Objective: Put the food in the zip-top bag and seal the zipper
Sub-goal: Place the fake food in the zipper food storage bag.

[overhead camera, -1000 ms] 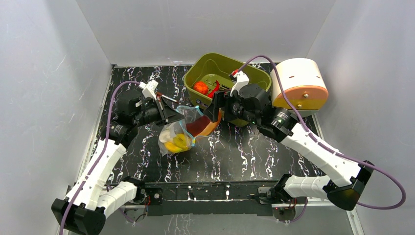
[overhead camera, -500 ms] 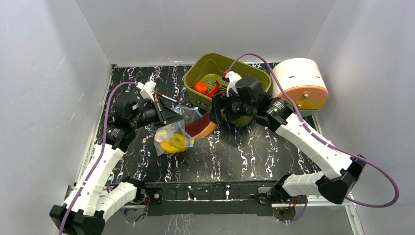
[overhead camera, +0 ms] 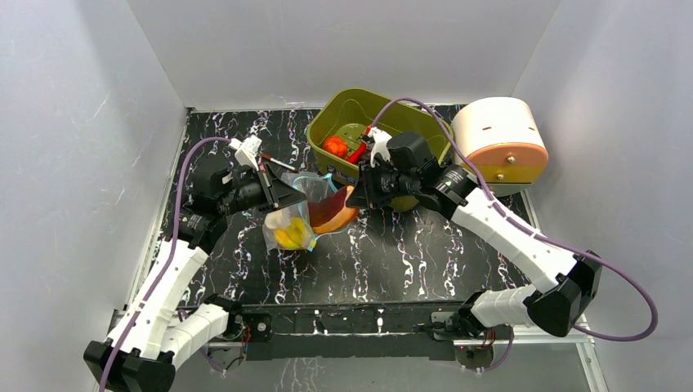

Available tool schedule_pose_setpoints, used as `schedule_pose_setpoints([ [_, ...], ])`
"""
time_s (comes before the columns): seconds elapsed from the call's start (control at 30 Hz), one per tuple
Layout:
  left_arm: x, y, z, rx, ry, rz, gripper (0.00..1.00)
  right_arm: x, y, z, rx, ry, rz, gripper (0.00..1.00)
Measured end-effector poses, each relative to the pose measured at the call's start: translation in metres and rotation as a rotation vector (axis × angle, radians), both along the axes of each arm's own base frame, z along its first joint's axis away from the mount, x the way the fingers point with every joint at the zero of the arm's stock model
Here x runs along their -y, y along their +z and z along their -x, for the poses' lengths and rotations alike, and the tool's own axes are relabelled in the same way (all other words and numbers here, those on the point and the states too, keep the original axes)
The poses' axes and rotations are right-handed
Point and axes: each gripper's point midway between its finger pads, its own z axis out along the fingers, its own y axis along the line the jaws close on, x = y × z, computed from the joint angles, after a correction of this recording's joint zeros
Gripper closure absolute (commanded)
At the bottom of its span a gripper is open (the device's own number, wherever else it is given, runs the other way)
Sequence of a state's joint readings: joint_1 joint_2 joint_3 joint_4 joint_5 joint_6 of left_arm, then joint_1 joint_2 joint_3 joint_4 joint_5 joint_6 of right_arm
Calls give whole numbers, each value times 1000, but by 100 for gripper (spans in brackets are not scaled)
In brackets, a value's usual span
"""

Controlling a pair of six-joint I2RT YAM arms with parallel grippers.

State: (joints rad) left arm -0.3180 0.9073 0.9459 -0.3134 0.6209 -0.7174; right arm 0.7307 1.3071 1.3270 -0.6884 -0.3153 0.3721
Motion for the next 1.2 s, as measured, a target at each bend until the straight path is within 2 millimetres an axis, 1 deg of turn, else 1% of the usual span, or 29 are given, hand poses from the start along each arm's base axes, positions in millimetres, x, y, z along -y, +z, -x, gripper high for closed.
schedule_pose_setpoints([
  [0.17,0,-6,-1,-3,0,-9,100,-4,19,2,0,-58,-122,100],
  [0.33,0,-10,-2,-8,3,-5,100,8,37,5,19,-173,-259,100],
  [0.43,1,-7,-4,-2,7,7,100,11,46,1,38,-227,-318,100],
  [0.53,3,-3,-7,1,14,30,100,11,51,-7,46,-276,-355,100],
  [0.63,6,-3,-9,-8,21,64,100,10,48,-13,49,-317,-372,100],
  [0.77,8,-10,-11,-46,36,103,100,6,42,-21,66,-372,-375,100],
  [0.93,11,-11,-14,-66,51,144,100,-15,32,-23,115,-405,-338,100],
  [1.07,11,-17,-15,-88,61,162,100,-35,16,-20,147,-408,-279,100],
  [1.2,12,-16,-15,-103,68,177,100,-46,6,-20,189,-421,-244,100],
])
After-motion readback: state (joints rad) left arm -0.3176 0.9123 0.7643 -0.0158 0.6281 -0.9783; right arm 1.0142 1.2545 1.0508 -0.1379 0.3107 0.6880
